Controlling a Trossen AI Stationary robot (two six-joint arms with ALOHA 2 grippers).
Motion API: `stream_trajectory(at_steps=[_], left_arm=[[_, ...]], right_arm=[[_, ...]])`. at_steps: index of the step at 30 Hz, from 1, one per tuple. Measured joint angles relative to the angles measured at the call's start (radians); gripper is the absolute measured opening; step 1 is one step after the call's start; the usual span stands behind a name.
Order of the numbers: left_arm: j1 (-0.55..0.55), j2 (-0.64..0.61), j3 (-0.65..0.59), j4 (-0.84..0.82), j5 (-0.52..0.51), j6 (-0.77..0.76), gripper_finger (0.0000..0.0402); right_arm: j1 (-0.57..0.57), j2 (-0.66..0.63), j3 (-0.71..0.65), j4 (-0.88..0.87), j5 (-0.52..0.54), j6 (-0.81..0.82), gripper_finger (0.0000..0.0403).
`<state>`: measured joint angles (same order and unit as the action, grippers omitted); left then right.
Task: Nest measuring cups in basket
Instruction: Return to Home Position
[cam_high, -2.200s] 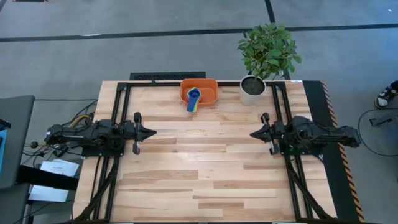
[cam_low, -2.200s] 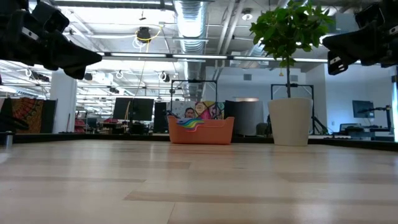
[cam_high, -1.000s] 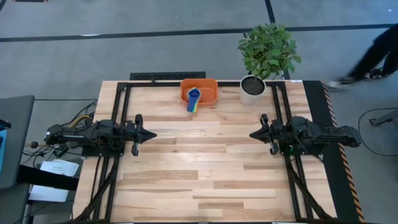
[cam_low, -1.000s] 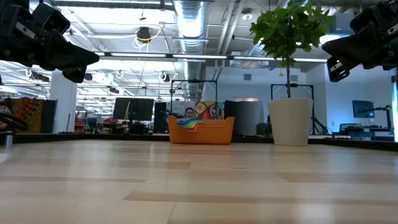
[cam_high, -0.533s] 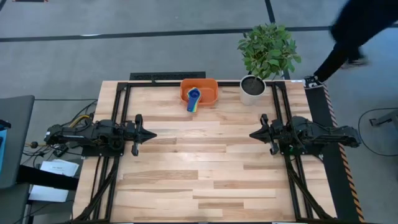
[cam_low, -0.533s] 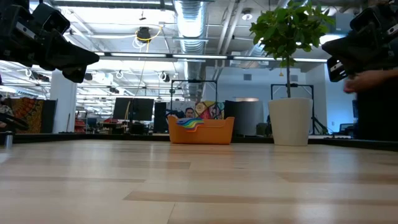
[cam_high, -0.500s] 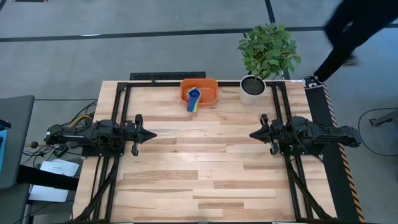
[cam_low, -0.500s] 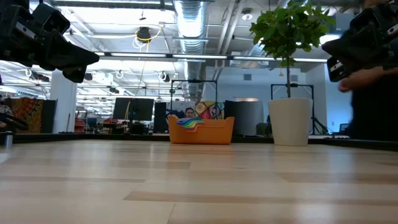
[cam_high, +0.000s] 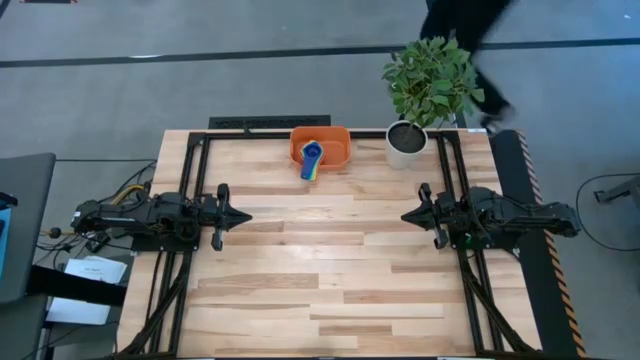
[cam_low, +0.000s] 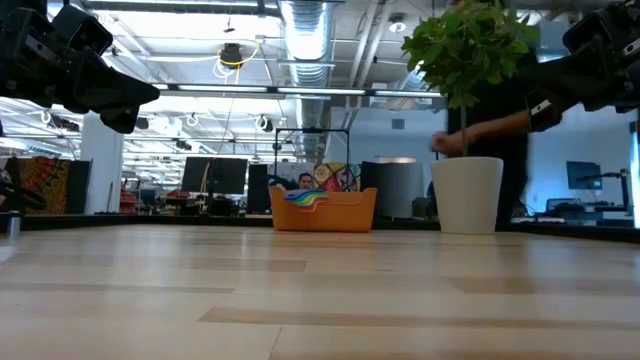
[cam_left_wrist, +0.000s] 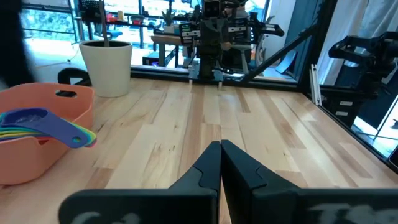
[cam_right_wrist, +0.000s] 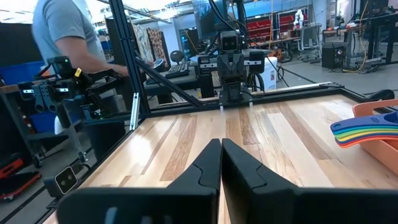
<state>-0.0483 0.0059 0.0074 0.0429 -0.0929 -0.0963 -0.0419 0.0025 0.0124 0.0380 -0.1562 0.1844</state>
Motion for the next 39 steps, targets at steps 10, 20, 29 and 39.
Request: stream_trajectory(at_steps=[10,20,29,39], left_arm=[[0.0,0.0,0.0,0.0,0.0,-0.002,0.0],[0.0,0.0,0.0,0.0,0.0,-0.002,0.0],[0.0,0.0,0.0,0.0,0.0,-0.002,0.0],[0.0,0.0,0.0,0.0,0.0,-0.002,0.0]], right_arm=[[0.0,0.0,0.0,0.0,0.0,0.0,0.0027],[0.0,0.0,0.0,0.0,0.0,0.0,0.0033],[0.0,0.0,0.0,0.0,0.0,0.0,0.0036],[0.0,0.0,0.0,0.0,0.0,0.0,0.0026]])
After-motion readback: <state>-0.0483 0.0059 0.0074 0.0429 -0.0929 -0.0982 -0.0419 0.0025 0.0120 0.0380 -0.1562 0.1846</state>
